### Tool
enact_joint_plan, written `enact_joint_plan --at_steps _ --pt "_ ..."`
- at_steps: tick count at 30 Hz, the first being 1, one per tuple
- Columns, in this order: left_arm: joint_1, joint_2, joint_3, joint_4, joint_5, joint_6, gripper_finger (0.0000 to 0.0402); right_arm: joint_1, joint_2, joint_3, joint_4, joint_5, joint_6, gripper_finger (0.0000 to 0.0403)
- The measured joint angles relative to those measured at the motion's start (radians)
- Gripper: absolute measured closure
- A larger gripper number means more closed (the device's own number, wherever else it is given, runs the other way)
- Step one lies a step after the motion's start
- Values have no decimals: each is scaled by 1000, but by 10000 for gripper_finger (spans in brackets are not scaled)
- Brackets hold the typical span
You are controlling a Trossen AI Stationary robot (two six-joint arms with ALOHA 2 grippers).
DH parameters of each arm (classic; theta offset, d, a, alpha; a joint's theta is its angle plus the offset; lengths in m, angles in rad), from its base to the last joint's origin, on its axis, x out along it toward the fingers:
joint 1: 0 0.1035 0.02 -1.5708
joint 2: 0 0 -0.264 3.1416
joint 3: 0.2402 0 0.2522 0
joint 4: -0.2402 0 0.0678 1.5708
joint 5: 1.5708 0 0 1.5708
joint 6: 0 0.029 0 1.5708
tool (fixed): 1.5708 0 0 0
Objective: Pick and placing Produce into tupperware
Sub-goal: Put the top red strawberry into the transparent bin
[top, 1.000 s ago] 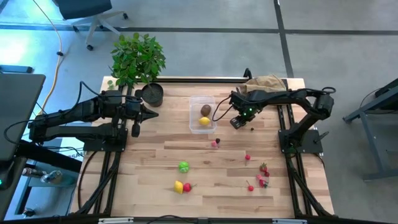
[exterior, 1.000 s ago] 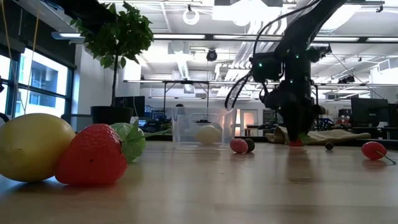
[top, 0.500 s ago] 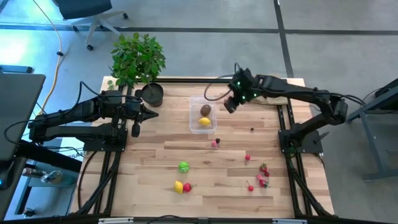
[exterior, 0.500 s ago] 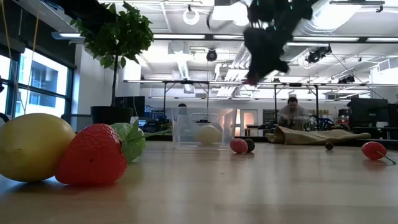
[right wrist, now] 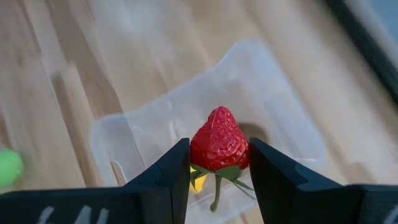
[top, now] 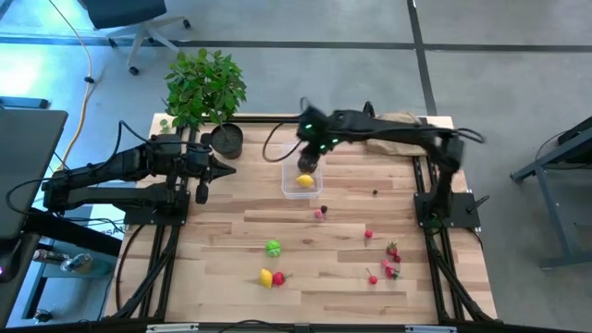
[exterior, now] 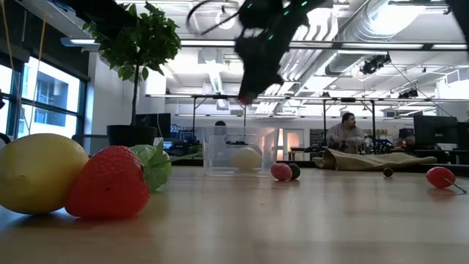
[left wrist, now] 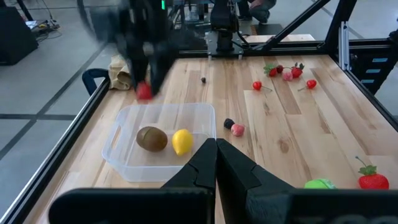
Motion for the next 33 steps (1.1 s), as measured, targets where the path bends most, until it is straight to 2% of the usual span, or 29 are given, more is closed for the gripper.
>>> enact_joint_plan --at_steps 6,13,24,33 --pt "0 0 0 0 0 0 401 33 225 154 -120 -36 -84 279" --pt "0 0 0 0 0 0 401 43 365 254 -155 -38 -111 279" --pt "0 0 0 0 0 0 401 40 380 225 -126 -67 -107 274" --pt "0 0 0 0 0 0 401 38 380 214 -114 -71 -114 223"
